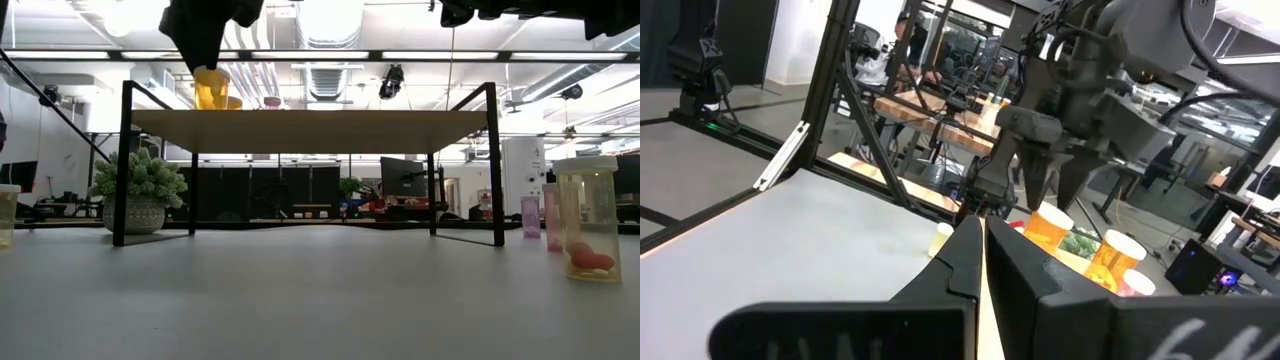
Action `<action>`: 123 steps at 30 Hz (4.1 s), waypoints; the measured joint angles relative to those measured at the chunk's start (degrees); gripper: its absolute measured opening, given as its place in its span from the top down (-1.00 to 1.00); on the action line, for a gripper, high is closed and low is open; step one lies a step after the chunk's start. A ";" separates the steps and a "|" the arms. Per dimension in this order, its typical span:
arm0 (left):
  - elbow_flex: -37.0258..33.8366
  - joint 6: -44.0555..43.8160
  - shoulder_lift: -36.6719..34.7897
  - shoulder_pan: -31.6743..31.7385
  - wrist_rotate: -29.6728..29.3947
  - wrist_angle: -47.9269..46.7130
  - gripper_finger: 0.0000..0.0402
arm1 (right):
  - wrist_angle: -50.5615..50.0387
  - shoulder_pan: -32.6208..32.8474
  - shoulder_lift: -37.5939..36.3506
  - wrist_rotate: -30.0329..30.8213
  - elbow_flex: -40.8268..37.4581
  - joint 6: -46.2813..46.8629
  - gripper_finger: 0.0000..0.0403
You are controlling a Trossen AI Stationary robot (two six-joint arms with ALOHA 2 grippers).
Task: Pick and place medicine bottles onto shelf by color
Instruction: Put the bottom orange pill bottle on the shelf aligned with the other orange pill bottle
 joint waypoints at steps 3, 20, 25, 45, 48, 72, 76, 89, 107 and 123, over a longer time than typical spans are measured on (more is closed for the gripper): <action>0.02 0.70 -1.34 0.00 0.02 0.37 -0.11 | 0.01 0.00 0.00 0.00 0.00 0.00 0.96; -14.12 21.93 -13.01 -13.82 -28.18 34.29 0.25 | -0.44 0.00 0.00 0.00 0.00 0.52 0.96; -27.68 26.98 -18.48 -20.12 -36.14 49.46 0.59 | -0.43 0.00 0.00 0.00 0.00 1.08 0.96; -63.30 29.63 -46.00 -18.84 -31.42 90.44 1.00 | -3.03 -0.68 4.12 5.03 9.48 6.38 0.96; -67.34 30.09 -46.79 -18.82 -30.12 94.27 1.00 | -2.89 -0.82 5.43 5.12 11.75 5.39 0.96; -72.44 37.23 -54.83 -18.75 -31.78 93.83 1.00 | -23.36 -11.28 36.99 4.38 50.76 12.25 0.96; -74.77 37.23 -56.83 -18.73 -31.85 93.86 1.00 | -24.57 -12.80 42.43 1.64 54.25 15.50 0.96; -75.87 36.95 -56.63 -18.75 -31.78 94.00 1.00 | -26.69 -15.76 51.08 -3.48 61.88 21.52 0.96; -75.91 35.26 -52.53 -18.75 -31.58 95.20 1.00 | -29.39 -15.88 52.76 -3.06 61.79 24.12 0.96; -75.87 29.56 -49.69 -18.75 -31.56 95.65 1.00 | -31.28 -15.76 52.55 -3.04 61.79 24.25 0.96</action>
